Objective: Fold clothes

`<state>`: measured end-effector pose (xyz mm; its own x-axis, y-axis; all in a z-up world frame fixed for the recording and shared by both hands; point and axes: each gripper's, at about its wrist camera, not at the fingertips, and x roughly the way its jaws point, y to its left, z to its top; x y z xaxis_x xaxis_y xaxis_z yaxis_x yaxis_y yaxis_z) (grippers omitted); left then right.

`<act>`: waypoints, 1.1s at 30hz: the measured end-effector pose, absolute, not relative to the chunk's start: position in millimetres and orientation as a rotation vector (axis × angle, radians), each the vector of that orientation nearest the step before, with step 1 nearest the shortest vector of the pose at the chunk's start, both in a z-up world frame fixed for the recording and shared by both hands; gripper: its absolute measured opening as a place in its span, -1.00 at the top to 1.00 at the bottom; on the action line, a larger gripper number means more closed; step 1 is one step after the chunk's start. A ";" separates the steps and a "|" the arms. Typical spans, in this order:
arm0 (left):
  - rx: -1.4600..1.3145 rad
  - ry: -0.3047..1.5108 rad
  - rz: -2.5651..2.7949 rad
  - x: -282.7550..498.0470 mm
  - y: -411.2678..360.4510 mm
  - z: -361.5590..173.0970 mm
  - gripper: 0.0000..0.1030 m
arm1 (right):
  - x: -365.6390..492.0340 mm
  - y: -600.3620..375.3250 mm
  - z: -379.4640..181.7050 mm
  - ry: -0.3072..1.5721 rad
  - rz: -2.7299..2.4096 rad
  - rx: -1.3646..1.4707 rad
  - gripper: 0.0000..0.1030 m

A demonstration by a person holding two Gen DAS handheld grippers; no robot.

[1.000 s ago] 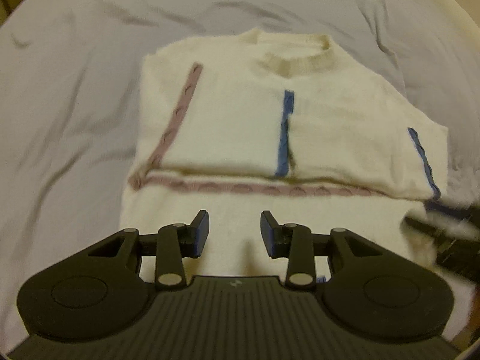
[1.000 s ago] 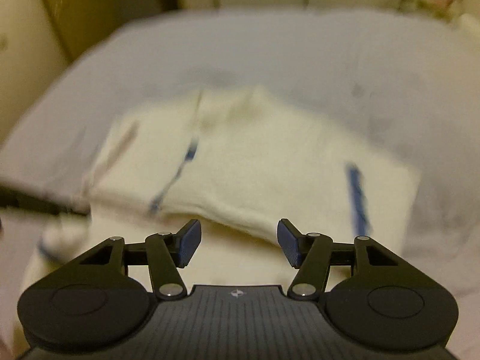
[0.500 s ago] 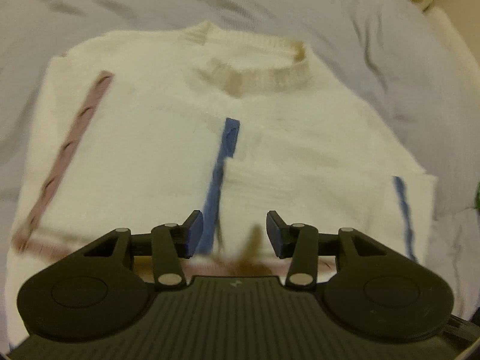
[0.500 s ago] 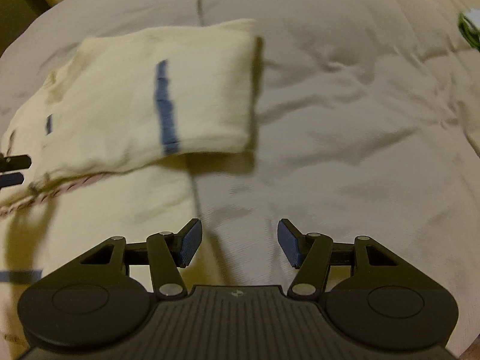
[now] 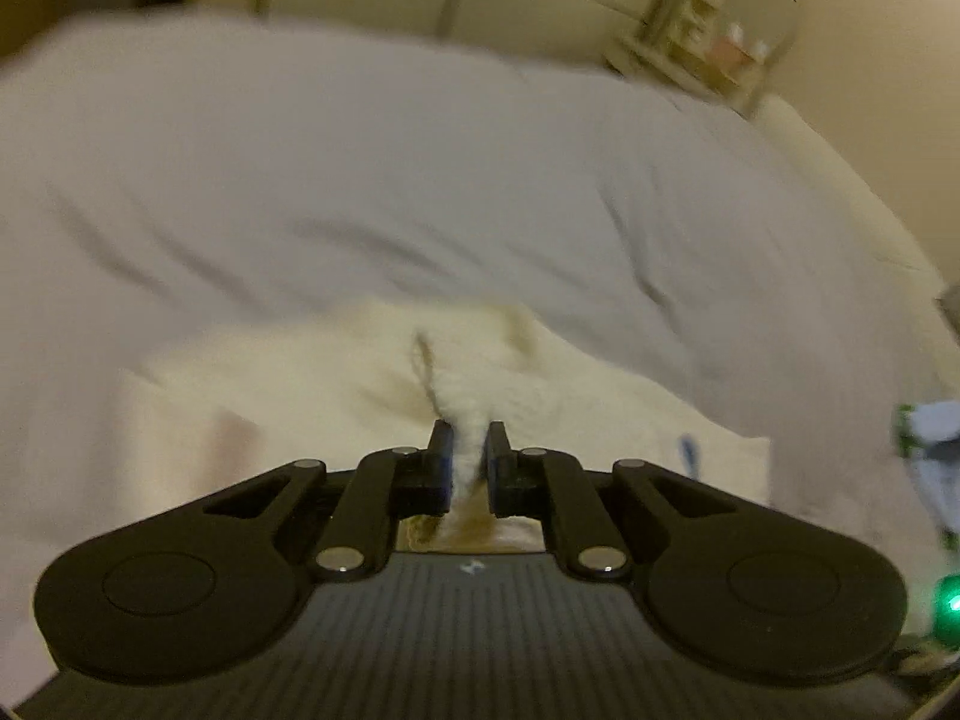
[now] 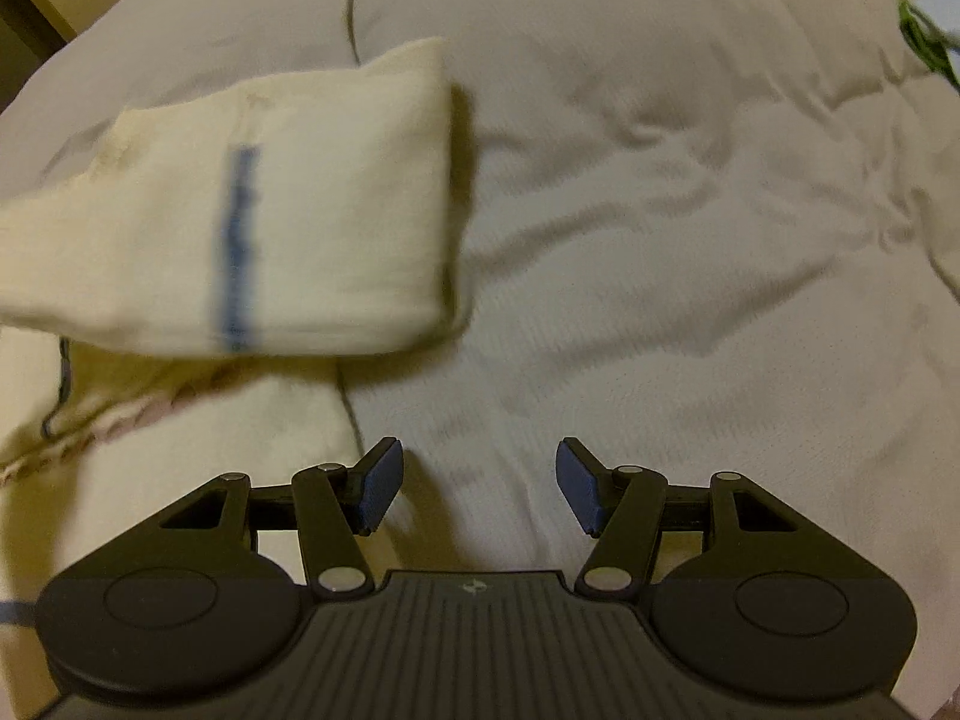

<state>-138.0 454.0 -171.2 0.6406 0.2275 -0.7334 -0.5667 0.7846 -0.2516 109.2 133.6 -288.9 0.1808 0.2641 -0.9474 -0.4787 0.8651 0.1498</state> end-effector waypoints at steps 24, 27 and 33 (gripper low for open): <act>-0.335 1.035 0.700 -184.1 502.3 -261.7 0.64 | 97.2 209.6 -290.7 1.196 0.651 -0.478 0.17; -0.400 0.961 0.747 -197.0 506.4 -238.9 0.71 | 97.7 204.1 -272.8 1.162 0.667 -0.444 0.16; -0.314 0.974 0.606 -161.4 484.0 -244.8 0.67 | 99.9 223.3 -254.7 1.026 0.787 -0.308 0.17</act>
